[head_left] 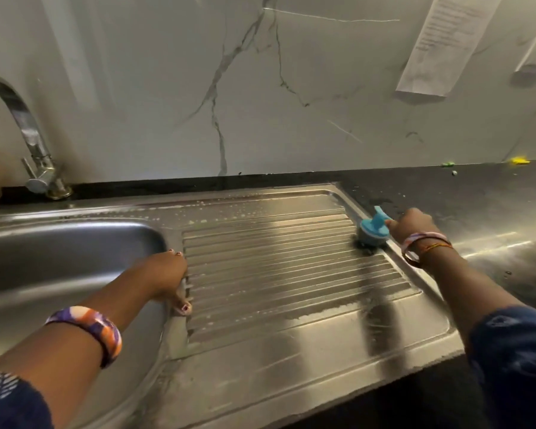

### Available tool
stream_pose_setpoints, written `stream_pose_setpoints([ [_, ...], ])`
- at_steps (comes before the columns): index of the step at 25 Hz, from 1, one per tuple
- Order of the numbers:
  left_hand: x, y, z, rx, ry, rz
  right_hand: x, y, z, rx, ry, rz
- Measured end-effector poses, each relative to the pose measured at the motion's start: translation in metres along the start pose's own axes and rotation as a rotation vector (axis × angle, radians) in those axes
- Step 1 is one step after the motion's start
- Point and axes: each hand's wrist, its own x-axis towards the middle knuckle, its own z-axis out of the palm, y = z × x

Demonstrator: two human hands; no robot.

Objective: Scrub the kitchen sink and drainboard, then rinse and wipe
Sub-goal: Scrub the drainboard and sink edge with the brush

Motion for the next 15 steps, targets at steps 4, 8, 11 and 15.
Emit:
stream_pose_setpoints([
  [4, 0.0, -0.001, 0.001, -0.01, 0.009, -0.011, -0.047, -0.052, 0.03, -0.108, -0.016, -0.282],
  [8, -0.003, 0.0, 0.001, -0.043, 0.023, -0.033, -0.13, -0.161, 0.078, 0.02, -0.204, -0.629],
  [11, -0.002, -0.002, 0.003, -0.086, -0.024, -0.054, -0.148, -0.206, 0.097, 0.118, -0.351, -0.729],
  [15, -0.004, -0.005, 0.004, -0.056, -0.007, -0.05, -0.08, -0.165, 0.089, 0.081, -0.303, -0.595],
])
